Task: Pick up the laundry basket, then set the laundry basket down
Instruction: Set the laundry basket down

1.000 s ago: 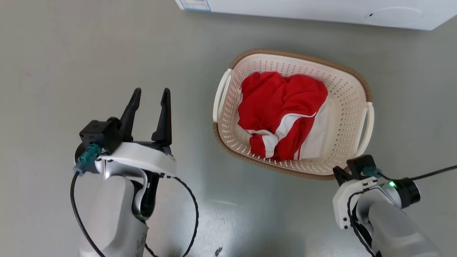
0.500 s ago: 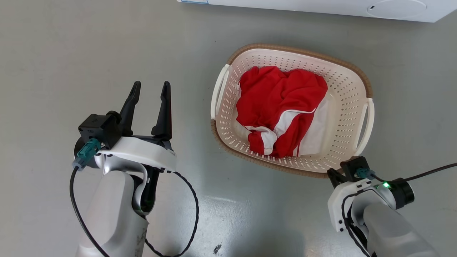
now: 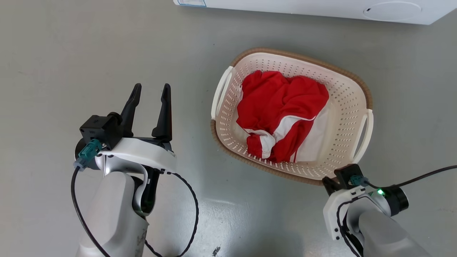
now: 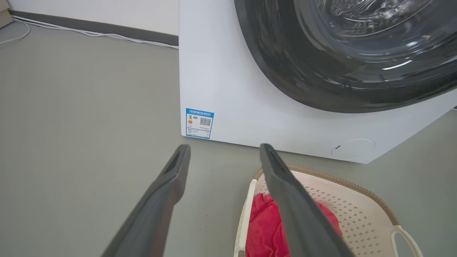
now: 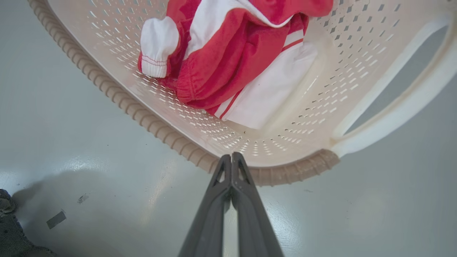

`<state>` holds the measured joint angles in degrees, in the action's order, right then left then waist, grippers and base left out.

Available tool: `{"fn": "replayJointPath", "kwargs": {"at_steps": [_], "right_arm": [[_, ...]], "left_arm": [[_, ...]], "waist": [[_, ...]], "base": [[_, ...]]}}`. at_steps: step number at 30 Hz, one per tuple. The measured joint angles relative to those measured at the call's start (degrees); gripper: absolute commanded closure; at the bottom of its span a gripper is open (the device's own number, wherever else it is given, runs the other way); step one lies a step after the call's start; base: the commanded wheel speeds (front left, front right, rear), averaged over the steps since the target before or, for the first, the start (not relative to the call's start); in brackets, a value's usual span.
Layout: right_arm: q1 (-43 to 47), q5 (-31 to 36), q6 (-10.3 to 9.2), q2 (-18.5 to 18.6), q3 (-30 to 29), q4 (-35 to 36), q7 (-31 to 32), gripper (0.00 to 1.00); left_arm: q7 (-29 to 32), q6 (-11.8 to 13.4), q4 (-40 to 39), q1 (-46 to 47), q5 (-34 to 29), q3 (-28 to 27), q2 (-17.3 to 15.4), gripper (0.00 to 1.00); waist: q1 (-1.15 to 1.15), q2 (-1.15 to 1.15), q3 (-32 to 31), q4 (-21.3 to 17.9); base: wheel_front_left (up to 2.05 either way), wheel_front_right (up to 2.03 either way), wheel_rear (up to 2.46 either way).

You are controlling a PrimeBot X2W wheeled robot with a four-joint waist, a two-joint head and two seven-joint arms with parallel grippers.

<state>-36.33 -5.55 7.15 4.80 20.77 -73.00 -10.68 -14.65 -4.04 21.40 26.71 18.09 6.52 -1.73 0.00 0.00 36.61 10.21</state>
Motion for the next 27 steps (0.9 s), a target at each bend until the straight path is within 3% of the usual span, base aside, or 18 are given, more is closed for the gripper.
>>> {"fn": "replayJointPath", "kwargs": {"at_steps": [27], "right_arm": [[3.21, -6.17, 0.0, -0.57, 7.76, -0.51, 0.19, 1.0]], "left_arm": [[0.0, 0.0, 1.1, -0.1, -0.01, 0.69, -0.01, 0.0]], "waist": [[0.0, 0.0, -1.64, 0.04]], "base": [[0.0, 0.0, 0.0]]}}
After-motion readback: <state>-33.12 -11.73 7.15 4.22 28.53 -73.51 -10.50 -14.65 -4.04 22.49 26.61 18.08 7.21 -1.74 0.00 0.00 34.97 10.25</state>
